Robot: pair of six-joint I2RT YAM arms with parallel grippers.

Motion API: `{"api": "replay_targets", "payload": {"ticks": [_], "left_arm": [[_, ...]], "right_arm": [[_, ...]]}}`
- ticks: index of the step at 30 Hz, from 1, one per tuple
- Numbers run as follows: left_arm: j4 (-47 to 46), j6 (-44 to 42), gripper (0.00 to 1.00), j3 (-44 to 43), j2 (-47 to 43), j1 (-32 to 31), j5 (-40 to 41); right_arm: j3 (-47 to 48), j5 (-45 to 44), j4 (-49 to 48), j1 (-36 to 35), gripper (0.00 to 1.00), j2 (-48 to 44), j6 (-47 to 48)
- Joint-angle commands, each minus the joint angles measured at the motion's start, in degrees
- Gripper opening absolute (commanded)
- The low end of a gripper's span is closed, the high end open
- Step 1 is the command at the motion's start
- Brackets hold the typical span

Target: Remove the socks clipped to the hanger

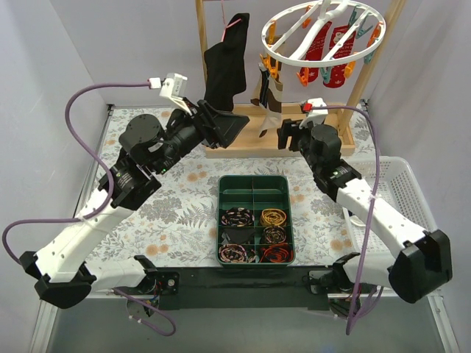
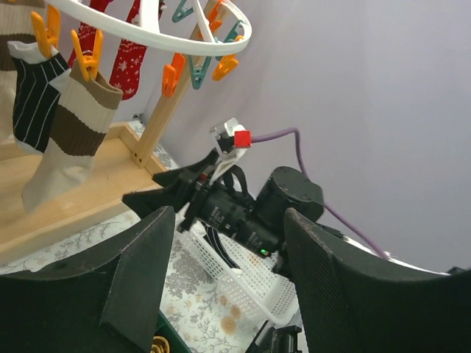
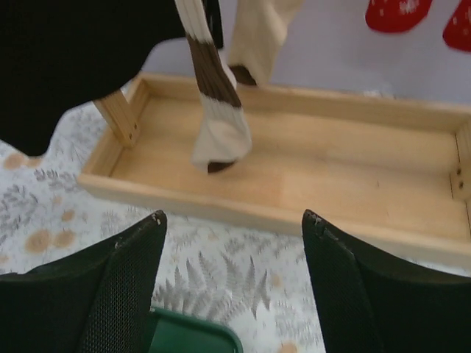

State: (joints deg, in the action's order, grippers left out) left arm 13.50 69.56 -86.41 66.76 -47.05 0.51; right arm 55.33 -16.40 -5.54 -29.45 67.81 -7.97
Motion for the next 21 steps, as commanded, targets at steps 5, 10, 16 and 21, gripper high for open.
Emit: {"api": "replay_targets", "payload": {"ticks": [5, 10, 16, 21], "left_arm": [[2.59, 1.98, 0.56, 3.96, -6.37, -0.15, -4.02], [2.59, 2.25, 0.56, 5.03, -8.57, -0.15, -4.12], [3.2, 1.28, 0.56, 5.2, -9.46, -0.15, -3.68], [4.69, 0.93, 0.56, 5.46, -10.25, -0.15, -2.63]], "right_arm": [[1.18, 4.62, -32.16, -0.34, 0.77, 11.36, 10.77], [4.43, 4.19, -36.2, -0.43, 0.77, 16.56, 13.32], [6.98, 3.05, -38.75, -0.34, 0.6, 21.75, 14.47], [5.75, 4.1, -42.18, -0.34, 0.19, 22.63, 14.21]]}}
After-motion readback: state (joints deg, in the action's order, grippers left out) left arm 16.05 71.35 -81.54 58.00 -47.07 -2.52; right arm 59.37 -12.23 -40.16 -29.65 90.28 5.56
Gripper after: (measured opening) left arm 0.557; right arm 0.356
